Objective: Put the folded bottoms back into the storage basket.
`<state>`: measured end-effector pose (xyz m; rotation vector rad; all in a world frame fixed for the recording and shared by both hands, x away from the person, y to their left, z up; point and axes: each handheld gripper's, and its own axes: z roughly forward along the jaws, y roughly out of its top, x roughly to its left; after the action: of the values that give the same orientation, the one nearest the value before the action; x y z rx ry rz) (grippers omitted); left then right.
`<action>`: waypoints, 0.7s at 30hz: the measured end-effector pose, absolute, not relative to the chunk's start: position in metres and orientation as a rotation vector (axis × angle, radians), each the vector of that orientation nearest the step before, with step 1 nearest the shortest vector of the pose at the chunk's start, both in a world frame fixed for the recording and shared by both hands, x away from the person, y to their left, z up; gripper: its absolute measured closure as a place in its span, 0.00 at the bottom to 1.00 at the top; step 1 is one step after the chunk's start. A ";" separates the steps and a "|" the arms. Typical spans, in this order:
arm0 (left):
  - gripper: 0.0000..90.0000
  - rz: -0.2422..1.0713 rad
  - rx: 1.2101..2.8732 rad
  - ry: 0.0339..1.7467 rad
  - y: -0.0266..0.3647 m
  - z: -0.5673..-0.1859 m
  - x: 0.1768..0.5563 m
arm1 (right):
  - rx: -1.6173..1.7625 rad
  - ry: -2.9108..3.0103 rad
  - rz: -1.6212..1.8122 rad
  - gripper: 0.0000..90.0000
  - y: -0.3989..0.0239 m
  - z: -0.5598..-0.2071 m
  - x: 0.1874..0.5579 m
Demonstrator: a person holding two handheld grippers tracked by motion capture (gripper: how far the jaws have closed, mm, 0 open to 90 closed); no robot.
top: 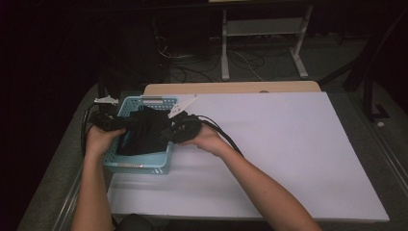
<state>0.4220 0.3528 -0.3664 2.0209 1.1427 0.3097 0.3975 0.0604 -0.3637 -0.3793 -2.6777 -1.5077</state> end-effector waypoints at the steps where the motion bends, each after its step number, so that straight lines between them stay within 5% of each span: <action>1: 0.88 0.319 2.021 1.144 0.352 -0.367 0.423 | -0.379 -2.678 -1.508 0.75 0.060 -0.364 0.397; 7: 0.84 0.370 2.006 1.172 0.357 -0.371 0.431 | -0.406 -2.676 -1.512 0.66 0.054 -0.365 0.399; 12: 0.60 0.500 1.943 1.240 0.363 -0.368 0.431 | -0.442 -2.659 -1.527 0.58 0.047 -0.367 0.401; 21: 0.47 0.394 1.880 1.222 0.361 -0.365 0.428 | -0.521 -2.648 -1.583 0.42 0.036 -0.364 0.405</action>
<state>0.4284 0.3606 -0.3646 1.8800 1.2224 0.3936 0.4046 0.0359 -0.3645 -0.5207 -2.6479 -1.5832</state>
